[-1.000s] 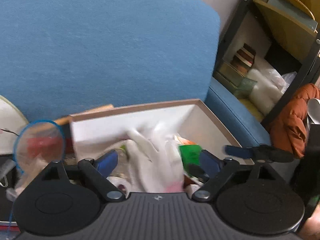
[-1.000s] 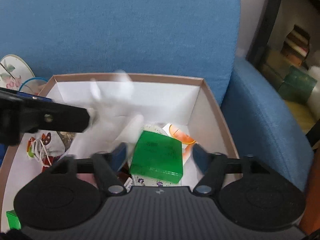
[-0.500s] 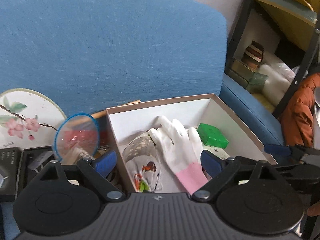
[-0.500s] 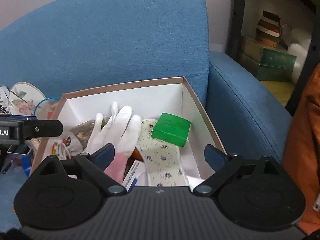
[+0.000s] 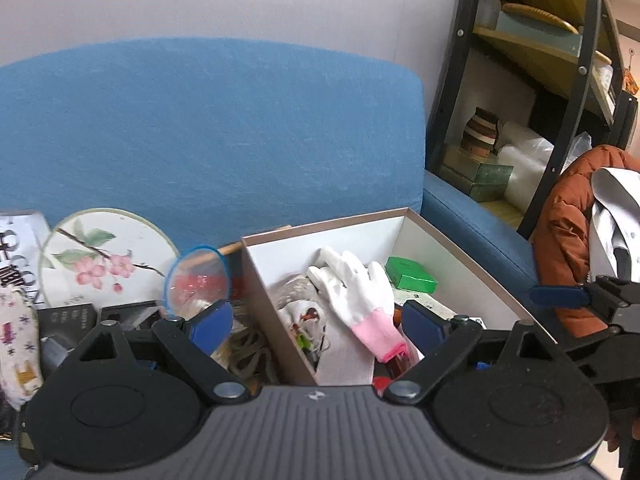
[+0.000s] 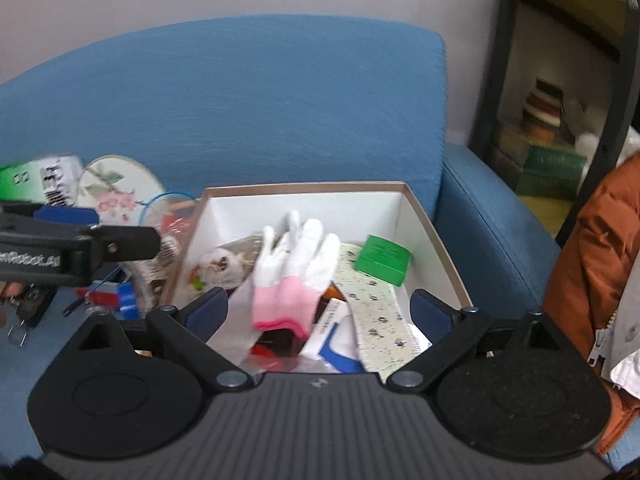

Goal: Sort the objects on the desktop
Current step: 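Withdraw both tools from the box toward the gold watch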

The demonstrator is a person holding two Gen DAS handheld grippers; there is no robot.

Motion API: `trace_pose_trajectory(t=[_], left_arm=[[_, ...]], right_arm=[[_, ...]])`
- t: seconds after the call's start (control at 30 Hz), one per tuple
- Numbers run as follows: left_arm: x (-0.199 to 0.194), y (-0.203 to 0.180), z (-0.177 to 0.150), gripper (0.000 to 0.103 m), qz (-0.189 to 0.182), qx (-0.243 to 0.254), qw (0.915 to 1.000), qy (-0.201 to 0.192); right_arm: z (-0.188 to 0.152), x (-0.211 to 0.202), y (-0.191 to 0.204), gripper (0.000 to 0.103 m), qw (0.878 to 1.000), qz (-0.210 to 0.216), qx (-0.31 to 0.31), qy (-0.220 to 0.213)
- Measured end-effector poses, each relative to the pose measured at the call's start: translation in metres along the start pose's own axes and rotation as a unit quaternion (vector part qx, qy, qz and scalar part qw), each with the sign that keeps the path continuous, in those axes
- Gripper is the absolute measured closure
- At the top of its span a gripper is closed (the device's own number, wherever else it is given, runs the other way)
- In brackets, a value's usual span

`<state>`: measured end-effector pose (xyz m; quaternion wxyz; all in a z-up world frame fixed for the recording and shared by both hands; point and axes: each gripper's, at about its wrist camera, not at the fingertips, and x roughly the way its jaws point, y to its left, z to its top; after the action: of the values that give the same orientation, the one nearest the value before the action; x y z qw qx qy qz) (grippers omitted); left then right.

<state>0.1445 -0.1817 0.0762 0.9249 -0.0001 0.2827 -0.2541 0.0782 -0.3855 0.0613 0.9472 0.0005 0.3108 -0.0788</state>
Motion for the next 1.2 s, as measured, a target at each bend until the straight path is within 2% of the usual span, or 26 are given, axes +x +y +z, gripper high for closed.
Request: trace_pose_trajectory(t=[0.17, 0.3, 0.4, 0.53, 0.63, 0.73, 0.83, 1.0, 1.13, 1.2], left_arm=[[-0.037, 0.029, -0.037, 0.009, -0.004, -0.031, 0.9994, 0.012], [-0.061, 0.057, -0.085, 0.009, 0.034, -0.020, 0.9984, 0.041], [-0.075, 0.081, -0.122, 0.009, 0.053, -0.030, 0.9969, 0.050], [-0.086, 0.118, -0.166, 0.010, 0.078, -0.077, 0.9920, 0.063], [-0.091, 0.142, -0.191, 0.011, 0.100, -0.112, 0.9861, 0.071], [-0.092, 0.155, -0.200, 0.013, 0.100, -0.126, 0.9842, 0.074], [-0.089, 0.162, -0.199, 0.014, 0.088, -0.130, 0.9855, 0.064], [-0.068, 0.156, -0.191, 0.021, 0.044, -0.110, 0.9910, 0.062], [-0.050, 0.150, -0.185, 0.028, 0.023, -0.099, 0.9922, 0.073], [-0.048, 0.150, -0.185, 0.028, 0.019, -0.107, 0.9916, 0.070]], right_arm=[[-0.015, -0.029, 0.041, 0.006, 0.998, -0.006, -0.060, -0.025], [-0.046, -0.048, 0.080, 0.006, 0.994, 0.038, -0.092, -0.039], [-0.075, -0.050, 0.112, 0.006, 0.990, 0.083, -0.109, -0.030], [-0.112, -0.037, 0.152, 0.010, 0.984, 0.127, -0.123, -0.005], [-0.130, -0.020, 0.176, 0.017, 0.982, 0.130, -0.136, 0.021], [-0.141, -0.005, 0.194, 0.022, 0.980, 0.131, -0.148, 0.034], [-0.143, 0.013, 0.199, 0.023, 0.979, 0.125, -0.158, 0.038], [-0.144, 0.047, 0.192, 0.023, 0.988, 0.087, -0.121, 0.043], [-0.145, 0.062, 0.192, 0.024, 0.990, 0.086, -0.111, 0.034], [-0.144, 0.069, 0.190, 0.024, 0.991, 0.086, -0.096, 0.030]])
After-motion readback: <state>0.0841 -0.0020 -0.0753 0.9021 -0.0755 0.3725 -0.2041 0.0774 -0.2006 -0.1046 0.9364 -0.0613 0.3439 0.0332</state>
